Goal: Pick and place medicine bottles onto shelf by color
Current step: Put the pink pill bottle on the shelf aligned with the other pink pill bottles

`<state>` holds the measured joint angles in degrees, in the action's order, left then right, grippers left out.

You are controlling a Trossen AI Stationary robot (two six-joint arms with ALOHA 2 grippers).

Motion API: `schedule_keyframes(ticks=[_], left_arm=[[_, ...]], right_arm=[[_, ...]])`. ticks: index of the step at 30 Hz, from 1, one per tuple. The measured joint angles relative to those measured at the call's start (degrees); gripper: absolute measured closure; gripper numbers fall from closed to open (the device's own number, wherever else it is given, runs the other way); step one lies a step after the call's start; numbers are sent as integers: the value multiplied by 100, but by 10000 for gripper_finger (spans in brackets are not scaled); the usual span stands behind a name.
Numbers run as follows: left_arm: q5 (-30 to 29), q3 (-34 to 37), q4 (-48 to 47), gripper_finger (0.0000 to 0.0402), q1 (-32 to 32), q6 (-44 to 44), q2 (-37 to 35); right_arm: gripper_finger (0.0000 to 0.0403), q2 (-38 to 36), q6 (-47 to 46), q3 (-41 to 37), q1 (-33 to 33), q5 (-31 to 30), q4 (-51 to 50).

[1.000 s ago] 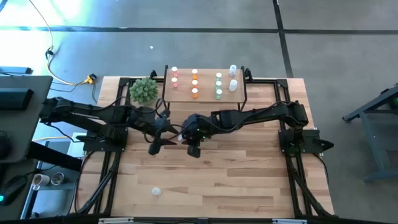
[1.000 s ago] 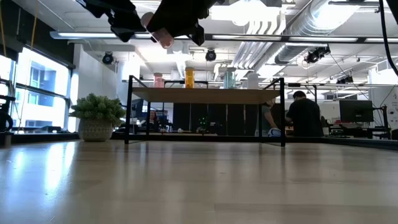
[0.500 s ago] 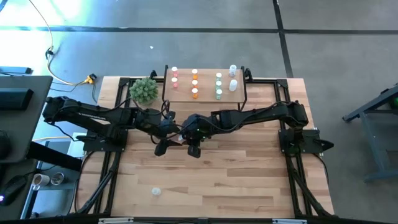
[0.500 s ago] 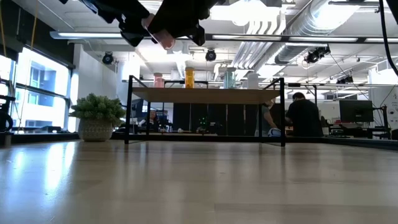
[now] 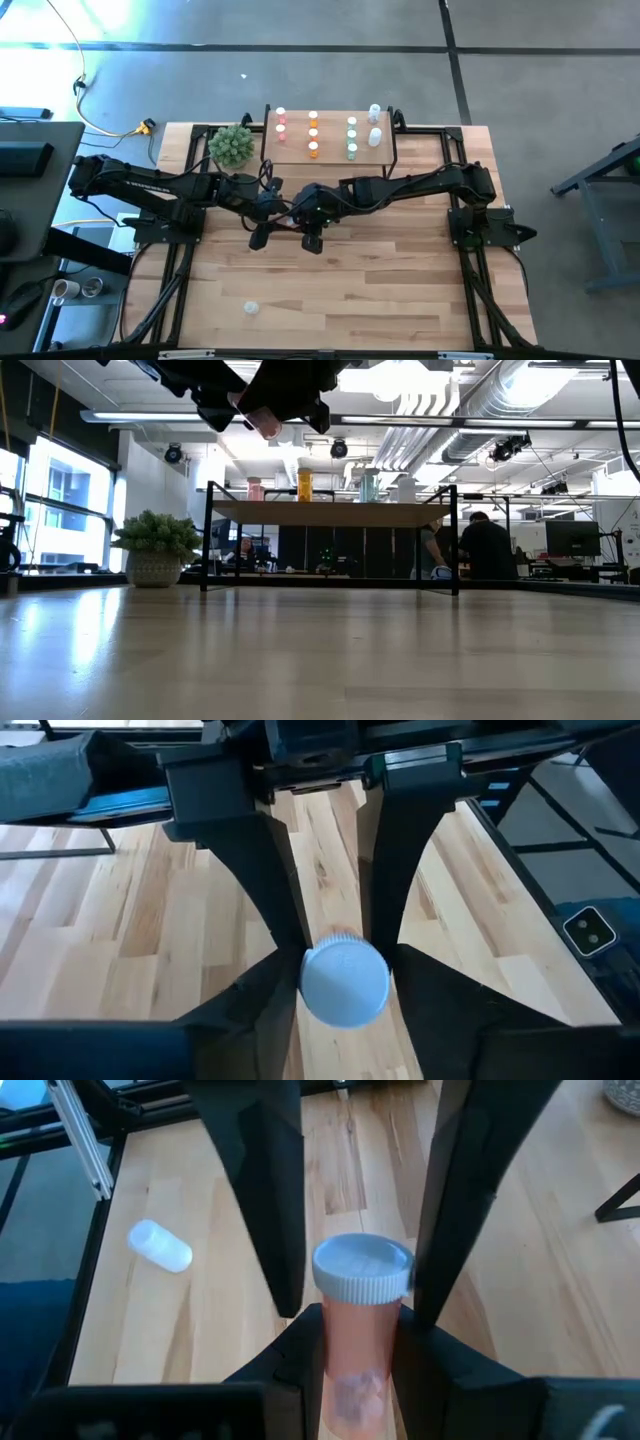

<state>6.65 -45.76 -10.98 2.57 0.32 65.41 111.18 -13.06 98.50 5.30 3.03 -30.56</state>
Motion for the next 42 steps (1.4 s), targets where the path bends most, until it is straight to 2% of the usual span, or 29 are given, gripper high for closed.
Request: schedule_keyframes(ticks=[8, 19, 27, 32, 42], left_arm=[[18, 0, -14, 285, 2, -9, -2], [23, 0, -23, 290, 0, -53, -9], [-21, 0, -34, 291, 4, -68, -9], [-284, -4, -137, 291, 1, -67, -9], [-498, -2, -195, 292, 2, -57, -4]], right_arm=[[323, 0, -2, 0, -2, 0, 33], [320, 0, 31, 0, -4, -2, 83], [270, 0, 201, -2, 45, -354, 84], [239, 0, 253, -2, 39, -410, 67], [231, -18, 304, -1, -56, -302, -20]])
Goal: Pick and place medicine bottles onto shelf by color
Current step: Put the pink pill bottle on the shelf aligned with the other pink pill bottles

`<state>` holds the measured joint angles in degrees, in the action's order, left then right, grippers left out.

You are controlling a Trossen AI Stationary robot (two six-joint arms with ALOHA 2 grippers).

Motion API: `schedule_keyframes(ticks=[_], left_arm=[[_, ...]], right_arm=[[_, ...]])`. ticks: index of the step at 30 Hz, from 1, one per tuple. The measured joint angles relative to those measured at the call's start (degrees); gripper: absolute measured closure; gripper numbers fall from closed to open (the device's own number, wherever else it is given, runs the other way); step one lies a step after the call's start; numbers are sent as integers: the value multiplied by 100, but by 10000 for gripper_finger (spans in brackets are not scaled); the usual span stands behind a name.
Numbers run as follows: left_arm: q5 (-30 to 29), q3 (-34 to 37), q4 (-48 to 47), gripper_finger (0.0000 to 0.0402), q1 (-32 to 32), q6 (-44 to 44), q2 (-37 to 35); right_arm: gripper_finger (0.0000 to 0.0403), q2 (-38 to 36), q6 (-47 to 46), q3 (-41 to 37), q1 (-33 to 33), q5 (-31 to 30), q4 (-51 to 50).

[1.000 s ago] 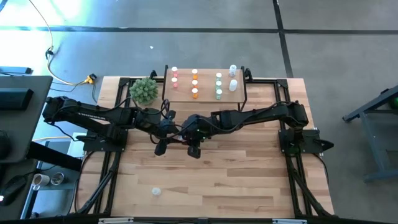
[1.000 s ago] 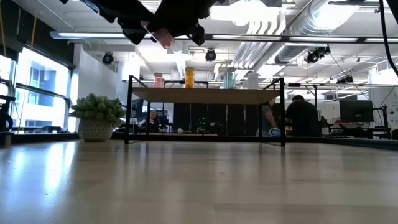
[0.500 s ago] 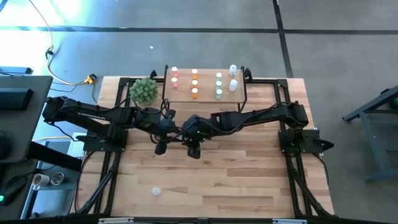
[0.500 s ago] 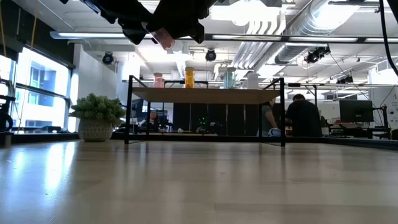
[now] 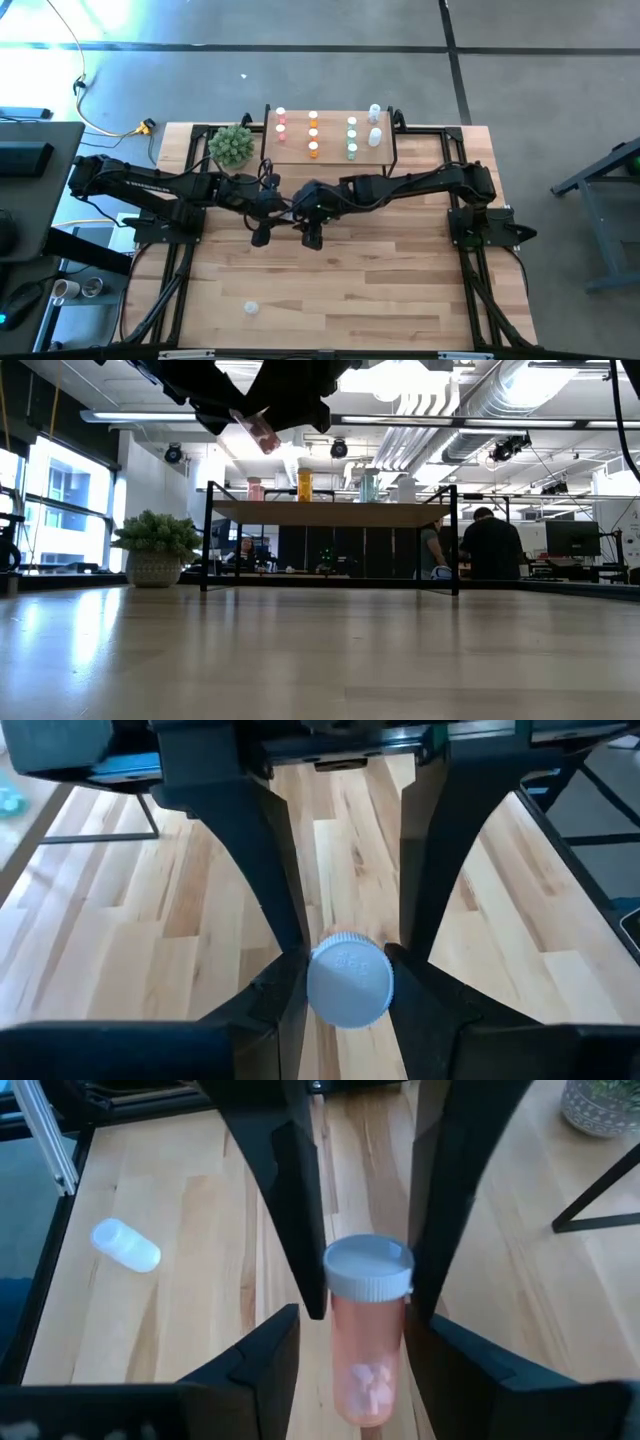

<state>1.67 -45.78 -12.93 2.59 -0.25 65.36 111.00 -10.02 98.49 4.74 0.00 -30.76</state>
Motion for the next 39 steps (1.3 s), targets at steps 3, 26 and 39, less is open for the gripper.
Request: schedule_keyframes(ticks=[3, 26, 39], left_arm=[[0, 0, -2, 292, -2, 0, 0], [-1483, -1239, -2323, 291, 431, -513, 4], [-1246, -2604, -3476, 290, 2170, -526, 0]], right_arm=[[231, -35, -2, -1, -43, 3, -32], [231, -895, 256, 3, -333, -111, -937], [231, -1207, 225, 10, -962, -108, -1601]])
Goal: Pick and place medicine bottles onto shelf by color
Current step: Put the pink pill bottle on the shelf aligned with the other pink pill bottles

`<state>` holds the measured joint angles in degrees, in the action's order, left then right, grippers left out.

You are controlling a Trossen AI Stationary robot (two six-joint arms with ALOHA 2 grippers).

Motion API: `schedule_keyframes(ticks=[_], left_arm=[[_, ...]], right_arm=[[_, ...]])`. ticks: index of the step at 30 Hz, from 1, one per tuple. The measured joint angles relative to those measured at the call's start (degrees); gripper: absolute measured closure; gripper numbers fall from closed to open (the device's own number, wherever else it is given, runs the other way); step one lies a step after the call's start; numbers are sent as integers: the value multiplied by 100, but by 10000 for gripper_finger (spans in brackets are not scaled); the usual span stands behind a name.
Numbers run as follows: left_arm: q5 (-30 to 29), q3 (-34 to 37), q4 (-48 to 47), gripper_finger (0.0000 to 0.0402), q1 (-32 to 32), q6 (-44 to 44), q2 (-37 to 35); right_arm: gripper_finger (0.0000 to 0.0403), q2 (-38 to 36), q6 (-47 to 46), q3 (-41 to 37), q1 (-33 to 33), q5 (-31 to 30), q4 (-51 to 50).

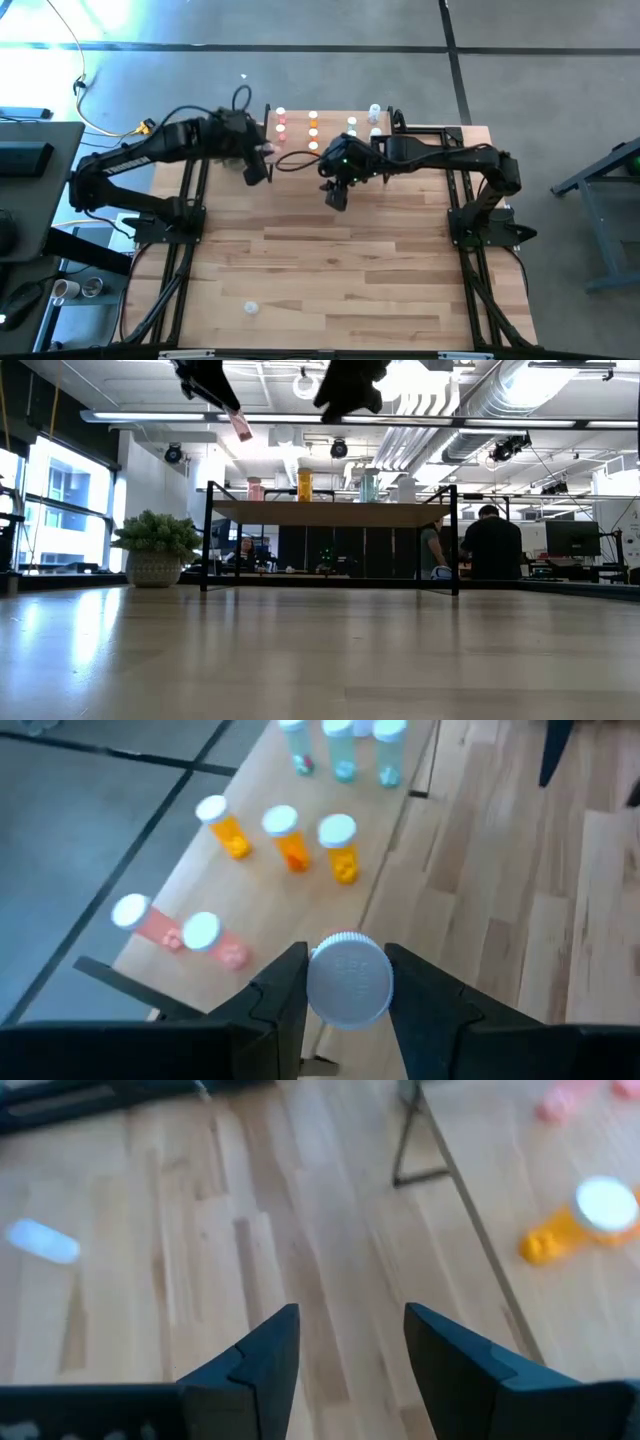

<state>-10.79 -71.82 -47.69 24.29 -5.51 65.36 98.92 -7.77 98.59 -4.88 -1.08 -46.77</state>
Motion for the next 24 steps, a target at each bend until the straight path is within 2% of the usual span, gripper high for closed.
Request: schedule_keyframes(ticks=[4, 7, 16, 24], left_arm=[[566, -216, -81, 290, 497, -72, 1], [730, -423, -171, 289, 722, -75, 101], [761, -1263, -944, 289, 1113, -285, 979], [756, -1671, -1553, 289, 1081, -566, 1818]], right_arm=[[231, 10, -130, -1, -123, -2, -196], [231, 10, -129, -2, -162, 0, -210], [231, 14, -127, -2, -162, 0, -213], [231, 14, -125, -2, -162, 0, -233]])
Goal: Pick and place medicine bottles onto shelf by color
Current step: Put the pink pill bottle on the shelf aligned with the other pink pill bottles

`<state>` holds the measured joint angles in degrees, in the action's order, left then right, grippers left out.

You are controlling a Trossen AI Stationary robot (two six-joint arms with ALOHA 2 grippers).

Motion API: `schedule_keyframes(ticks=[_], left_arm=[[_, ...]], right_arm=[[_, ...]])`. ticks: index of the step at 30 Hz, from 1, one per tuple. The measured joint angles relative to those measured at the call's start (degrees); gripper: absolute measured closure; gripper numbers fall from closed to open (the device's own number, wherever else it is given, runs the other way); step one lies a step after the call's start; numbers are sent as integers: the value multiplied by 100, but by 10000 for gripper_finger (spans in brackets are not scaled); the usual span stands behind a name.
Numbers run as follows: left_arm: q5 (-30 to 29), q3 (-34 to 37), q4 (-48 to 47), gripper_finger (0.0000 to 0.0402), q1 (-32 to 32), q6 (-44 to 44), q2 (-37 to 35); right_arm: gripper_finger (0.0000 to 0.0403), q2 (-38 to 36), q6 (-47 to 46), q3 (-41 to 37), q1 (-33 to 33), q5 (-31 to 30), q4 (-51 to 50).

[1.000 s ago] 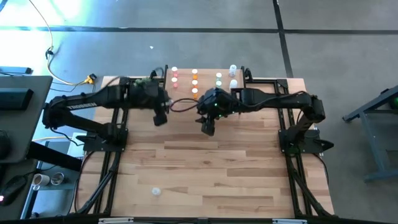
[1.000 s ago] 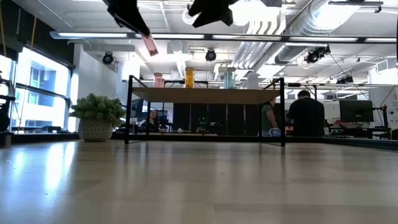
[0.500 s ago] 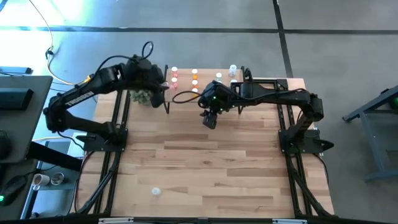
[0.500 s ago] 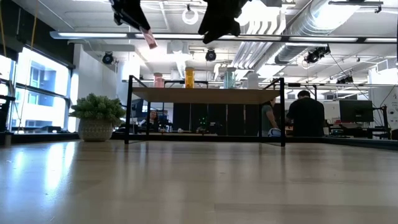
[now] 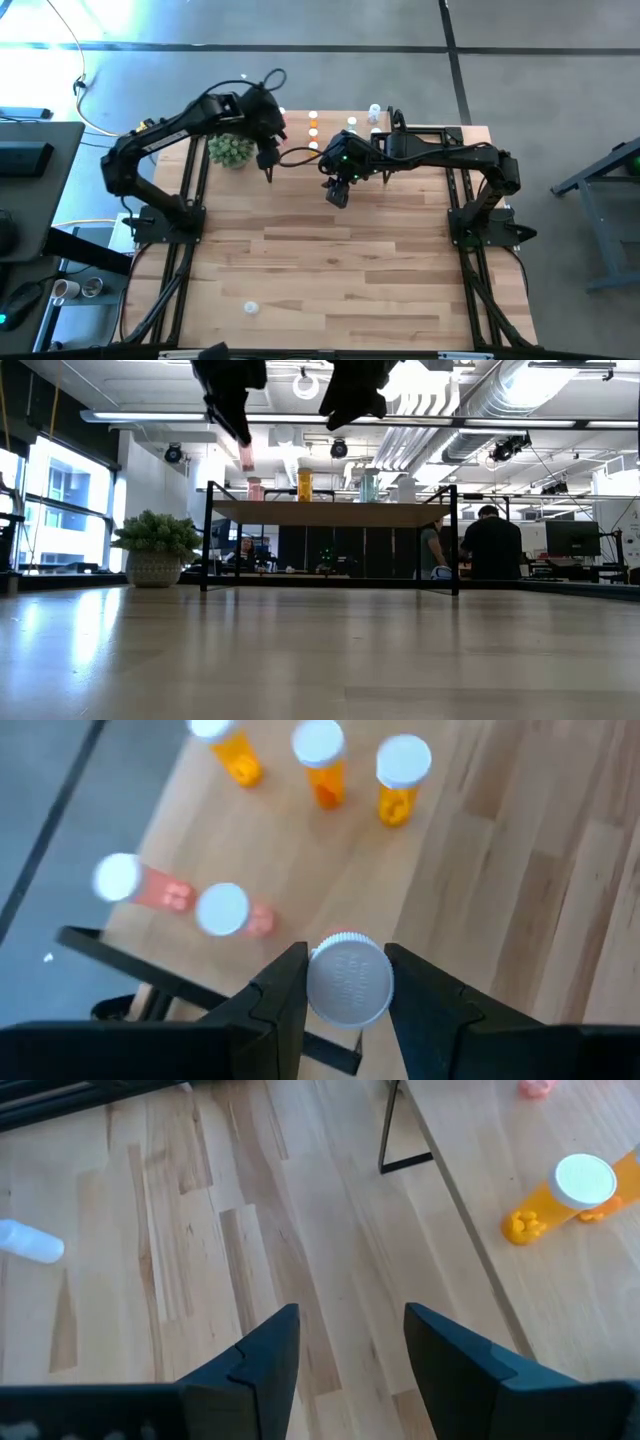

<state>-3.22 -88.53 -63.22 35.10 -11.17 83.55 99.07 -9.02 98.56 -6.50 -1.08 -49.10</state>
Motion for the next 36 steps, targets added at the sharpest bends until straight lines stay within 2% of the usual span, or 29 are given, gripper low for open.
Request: schedule_keyframes(ticks=[9, 24, 36], left_arm=[[1, -14, -160, 289, 3, -190, 495], [70, -14, -70, 289, 60, -468, 599], [90, -27, 7, 289, 139, -451, 986]], right_arm=[[231, 4, 1, 0, 2, 2, -1], [231, 4, 2, 0, 2, 2, -2], [231, 4, 2, 0, 2, 2, -2]])
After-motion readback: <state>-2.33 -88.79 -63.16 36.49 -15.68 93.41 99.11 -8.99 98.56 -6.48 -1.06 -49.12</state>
